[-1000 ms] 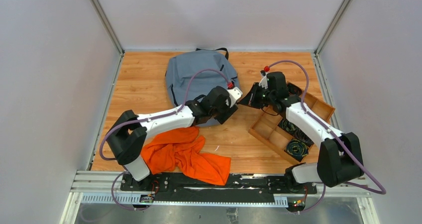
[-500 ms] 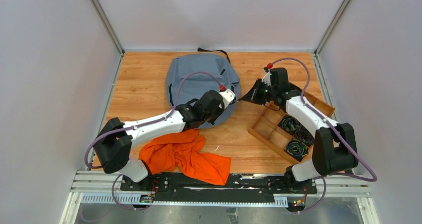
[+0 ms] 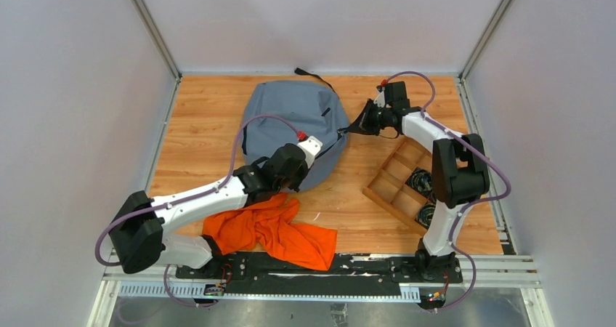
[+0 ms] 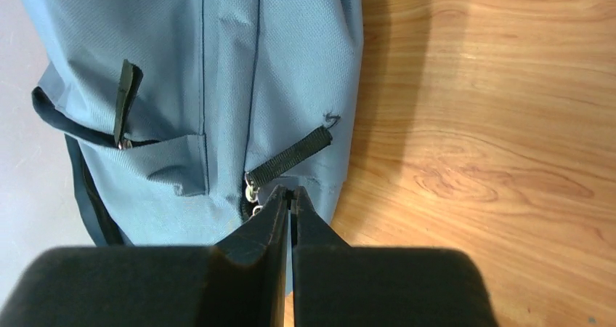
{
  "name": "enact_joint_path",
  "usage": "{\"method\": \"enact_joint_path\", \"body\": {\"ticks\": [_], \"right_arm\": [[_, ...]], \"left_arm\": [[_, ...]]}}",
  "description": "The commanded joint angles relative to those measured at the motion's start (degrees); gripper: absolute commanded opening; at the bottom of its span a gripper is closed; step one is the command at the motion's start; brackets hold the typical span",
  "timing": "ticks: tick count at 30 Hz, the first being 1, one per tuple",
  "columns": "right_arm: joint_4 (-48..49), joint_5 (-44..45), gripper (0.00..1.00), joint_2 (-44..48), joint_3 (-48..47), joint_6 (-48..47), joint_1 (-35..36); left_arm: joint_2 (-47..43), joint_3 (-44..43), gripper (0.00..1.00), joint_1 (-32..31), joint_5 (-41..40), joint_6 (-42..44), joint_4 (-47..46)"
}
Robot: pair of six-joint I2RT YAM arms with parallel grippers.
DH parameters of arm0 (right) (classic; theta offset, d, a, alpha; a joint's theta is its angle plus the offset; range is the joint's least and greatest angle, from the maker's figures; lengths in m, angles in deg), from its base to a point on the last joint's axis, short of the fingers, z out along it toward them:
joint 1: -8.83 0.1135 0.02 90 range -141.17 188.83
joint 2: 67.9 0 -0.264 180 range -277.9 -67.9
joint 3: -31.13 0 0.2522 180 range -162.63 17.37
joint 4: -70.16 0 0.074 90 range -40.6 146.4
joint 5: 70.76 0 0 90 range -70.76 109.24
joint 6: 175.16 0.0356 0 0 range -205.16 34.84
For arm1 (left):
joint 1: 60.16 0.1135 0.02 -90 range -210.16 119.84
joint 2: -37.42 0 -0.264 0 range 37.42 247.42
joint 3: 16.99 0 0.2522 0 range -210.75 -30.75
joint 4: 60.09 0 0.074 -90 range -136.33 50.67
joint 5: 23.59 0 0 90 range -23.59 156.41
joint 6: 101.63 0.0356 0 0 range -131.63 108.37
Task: Pack the student bag
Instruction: Zip the student bag at the center of the board, then reset both arms
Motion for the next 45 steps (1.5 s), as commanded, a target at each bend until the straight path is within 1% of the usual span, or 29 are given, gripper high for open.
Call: {"method": "enact_joint_path", "body": {"ticks": [1,7,12,14,15,17,18,19,20,21,22,23,24,25,26,28,29,31,32,34,36,37,38,42,44,45], "right_arm": [[2.4,6.9,0.0,-4.4,-5.7,0.1,-3.9],[1.0,6.6,0.0,-8.5,-11.3,-0.4,-4.3],[1.4,5.5,0.0,-7.7,-12.6,-0.3,-4.3],[1.5,6.4,0.0,-7.4,-13.8,-1.2,-4.4],[1.3,7.2,0.0,-7.6,-15.3,-1.4,-4.5],[-0.4,8.4,0.0,-8.8,-19.4,-1.7,-4.8],[-1.5,8.8,0.0,-9.8,-23.1,-2.1,-5.1],[-3.6,8.7,0.0,-11.1,-26.5,-2.5,-5.4],[-5.8,8.2,0.0,-12.2,-29.7,-2.9,-5.7],[-8.0,7.8,0.08,-12.8,-32.5,-3.2,-6.0],[-9.7,7.5,0.23,-13.0,-34.5,-3.8,-6.1],[-11.2,7.6,0.45,-12.8,-36.2,-4.6,-6.2],[-13.4,8.6,0.62,-12.4,-37.8,-5.6,-6.2],[-15.7,10.3,0.71,-11.6,-38.9,-6.8,-6.2],[-18.3,12.7,0.77,-10.6,-39.5,-7.9,-6.3],[-21.0,20.5,0.79,-6.3,-36.8,-9.2,-6.3],[-21.0,23.5,0.79,-3.3,-33.9,-9.5,-6.2],[-18.7,27.9,0.8,3.4,-26.7,-10.8,-5.7],[-17.7,29.6,0.8,7.1,-23.3,-11.6,-5.4],[-16.2,35.3,0.8,14.7,-16.1,-14.0,-4.4],[-15.1,39.3,0.8,21.2,-8.9,-15.6,-3.2],[-14.0,41.0,0.8,24.3,-5.3,-16.3,-2.6],[-12.9,42.7,0.8,27.6,0.3,-16.7,-1.8],[-9.3,47.1,0.83,38.2,15.7,-15.5,-0.6],[-9.5,49.4,0.87,41.4,20.6,-13.3,-0.7],[-9.5,49.9,0.88,42.5,22.0,-12.8,-0.6]], "left_arm": [[-4.7,1.6,0.0,-0.1,-2.0,-2.2,5.2],[-7.1,3.4,0.0,-0.1,-0.1,-2.7,4.5],[-4.7,2.3,0.0,-0.1,-0.4,-5.1,2.2],[-1.5,0.4,0.0,0.0,0.8,-7.4,-0.8],[0.7,-1.8,0.0,0.3,3.0,-7.8,-2.2],[6.2,-9.2,0.01,0.4,5.3,-7.7,-1.6],[9.1,-14.2,0.11,0.5,5.1,-7.8,0.5],[12.2,-19.0,0.18,0.9,5.1,-7.6,3.0],[14.9,-24.5,0.29,1.3,5.6,-7.2,6.1],[17.1,-29.7,0.43,1.7,6.1,-6.8,9.3],[18.8,-34.2,0.56,2.2,5.8,-6.6,12.6],[19.8,-38.0,0.65,2.6,5.6,-6.3,15.2],[19.8,-40.4,0.69,3.0,5.5,-6.1,16.7],[18.9,-41.9,0.75,3.9,6.4,-6.5,17.2],[16.9,-42.1,0.77,5.4,9.0,-7.3,16.7],[12.2,-38.9,0.78,10.3,19.4,-11.3,12.1],[9.8,-36.6,0.79,12.9,22.8,-13.6,10.1],[5.2,-32.5,0.8,18.0,25.1,-16.5,8.5],[3.0,-31.1,0.8,19.9,23.8,-16.4,9.2],[-0.7,-29.0,0.81,21.7,17.5,-14.6,12.2],[-4.3,-26.4,0.82,21.9,7.5,-14.5,15.9],[-6.2,-24.5,0.86,21.9,2.5,-15.6,17.5],[-8.4,-21.3,0.87,21.9,-0.5,-16.4,17.9],[-18.0,-9.1,0.87,21.9,-4.9,-16.9,17.1],[-22.5,-4.4,0.87,22.0,-7.0,-18.1,17.2],[-24.8,-1.9,0.86,22.0,-8.1,-18.5,16.6]]}}
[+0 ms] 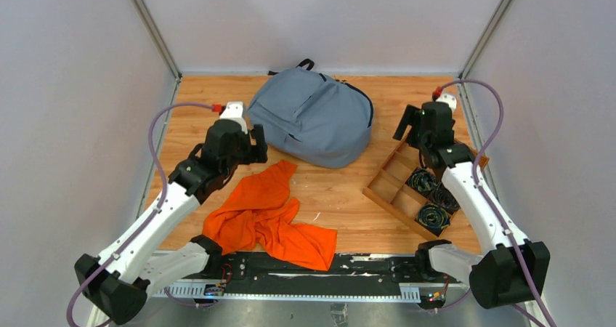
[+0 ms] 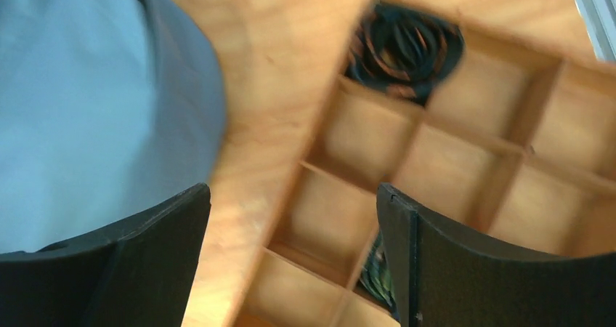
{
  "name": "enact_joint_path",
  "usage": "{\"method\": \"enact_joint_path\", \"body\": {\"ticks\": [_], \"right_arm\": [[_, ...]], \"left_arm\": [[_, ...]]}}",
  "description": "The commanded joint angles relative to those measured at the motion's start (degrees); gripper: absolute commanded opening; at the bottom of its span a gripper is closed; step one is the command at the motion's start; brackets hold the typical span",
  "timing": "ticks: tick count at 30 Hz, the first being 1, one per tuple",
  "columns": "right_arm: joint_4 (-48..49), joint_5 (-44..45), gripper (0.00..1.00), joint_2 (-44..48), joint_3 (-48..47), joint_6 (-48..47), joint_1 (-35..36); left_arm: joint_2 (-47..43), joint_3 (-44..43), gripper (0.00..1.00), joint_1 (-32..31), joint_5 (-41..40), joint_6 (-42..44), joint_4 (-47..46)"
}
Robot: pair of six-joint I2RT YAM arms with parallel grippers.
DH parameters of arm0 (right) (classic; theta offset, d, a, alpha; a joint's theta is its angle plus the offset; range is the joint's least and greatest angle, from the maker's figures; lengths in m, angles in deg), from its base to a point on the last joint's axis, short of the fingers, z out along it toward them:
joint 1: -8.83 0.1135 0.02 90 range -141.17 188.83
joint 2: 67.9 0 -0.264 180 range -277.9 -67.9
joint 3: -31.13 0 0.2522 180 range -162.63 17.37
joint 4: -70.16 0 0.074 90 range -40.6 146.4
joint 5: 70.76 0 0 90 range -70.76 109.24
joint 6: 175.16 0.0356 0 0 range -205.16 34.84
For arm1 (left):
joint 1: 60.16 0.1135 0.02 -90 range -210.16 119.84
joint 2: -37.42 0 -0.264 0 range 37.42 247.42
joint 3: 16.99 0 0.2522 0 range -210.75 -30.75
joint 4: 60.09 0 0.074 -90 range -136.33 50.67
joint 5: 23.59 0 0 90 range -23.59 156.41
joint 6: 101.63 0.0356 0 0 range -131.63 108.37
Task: Pack the student bag
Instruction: Reset both arms
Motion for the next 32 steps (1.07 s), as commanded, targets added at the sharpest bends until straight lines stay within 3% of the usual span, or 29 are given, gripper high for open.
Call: {"method": "enact_joint_path", "body": {"ticks": [1,7,32], "right_arm": [[1.1,8.4,0.88,3.5,8.2,2.0,0.6],[0.5,14.4,0.88,7.2,10.4,4.3,0.6],[0.3,19.0,0.86,15.3,11.7,6.4,0.6]], "left_arm": [[-8.6,9.7,0.86,-0.1,-9.1,-3.1,-0.1],[-13.9,13.1,0.84,-0.2,-10.7,-6.6,-0.5],[-13.4,10.9,0.84,-0.2,-13.4,-9.2,3.3]]}}
